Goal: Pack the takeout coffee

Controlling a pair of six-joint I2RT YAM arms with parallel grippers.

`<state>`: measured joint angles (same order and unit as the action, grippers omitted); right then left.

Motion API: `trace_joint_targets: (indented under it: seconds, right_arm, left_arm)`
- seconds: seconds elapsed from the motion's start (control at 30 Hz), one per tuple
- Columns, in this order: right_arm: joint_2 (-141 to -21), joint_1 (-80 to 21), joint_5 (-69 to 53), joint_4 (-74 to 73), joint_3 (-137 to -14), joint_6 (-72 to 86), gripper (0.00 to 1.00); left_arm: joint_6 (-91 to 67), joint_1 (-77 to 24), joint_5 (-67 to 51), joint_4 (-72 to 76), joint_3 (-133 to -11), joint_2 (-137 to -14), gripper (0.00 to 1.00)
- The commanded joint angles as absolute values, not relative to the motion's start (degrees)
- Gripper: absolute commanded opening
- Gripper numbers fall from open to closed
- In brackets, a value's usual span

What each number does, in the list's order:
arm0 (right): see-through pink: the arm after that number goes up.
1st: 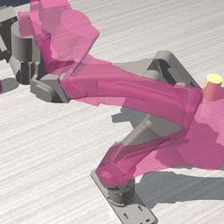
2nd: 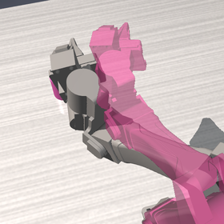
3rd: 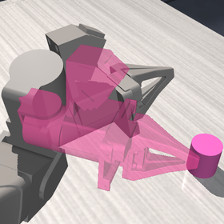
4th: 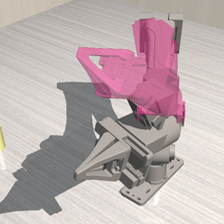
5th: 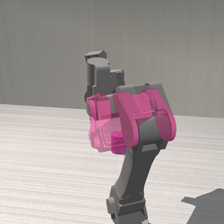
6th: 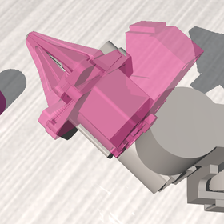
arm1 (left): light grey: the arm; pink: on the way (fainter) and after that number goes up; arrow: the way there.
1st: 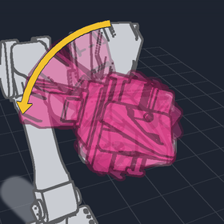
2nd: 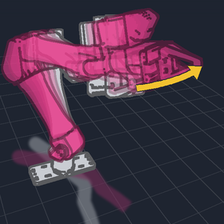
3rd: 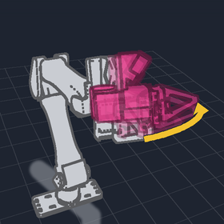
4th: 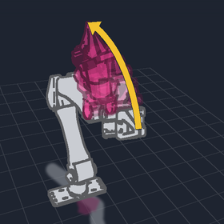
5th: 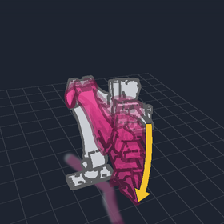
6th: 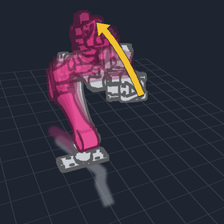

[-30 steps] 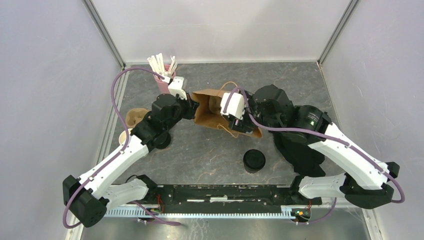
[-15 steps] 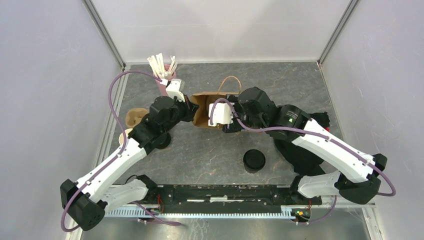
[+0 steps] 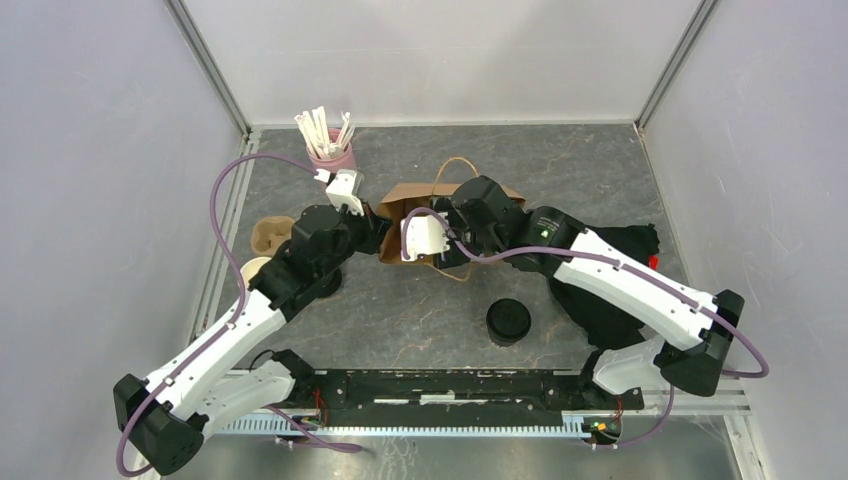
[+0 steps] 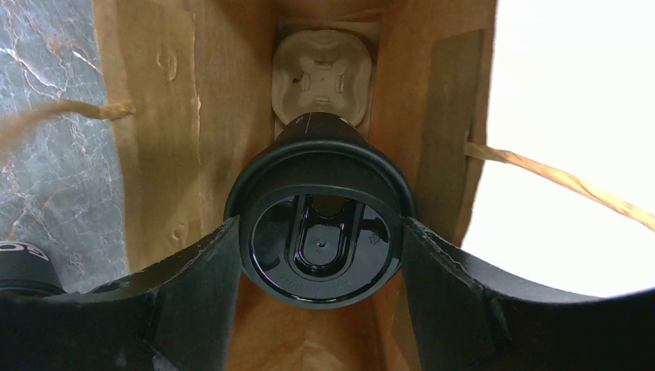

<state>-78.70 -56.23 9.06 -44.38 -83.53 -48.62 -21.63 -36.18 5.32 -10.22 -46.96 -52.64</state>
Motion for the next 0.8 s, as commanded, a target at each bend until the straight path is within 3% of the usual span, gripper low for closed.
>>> trace_joint_targets:
  seconds: [0.0, 0.2, 0.77]
  right_arm:
    - [-79.4, -55.4, 7.8, -42.1, -83.4, -50.2, 0.07]
    - [-78.7, -53.6, 8.0, -37.4, -79.9, -51.8, 0.02]
    - [-81.2, -48.9, 6.4, -30.5, -71.0, -53.3, 0.02]
  left_arm:
    - [-18.2, -36.3, 3.9, -9.2, -46.5, -51.4, 0.02]
    - [-21.1, -36.2, 1.6, -9.8, -47.4, -51.7, 0.02]
    - [-21.7, -36.2, 0.9, -10.6, -44.1, -48.1, 0.02]
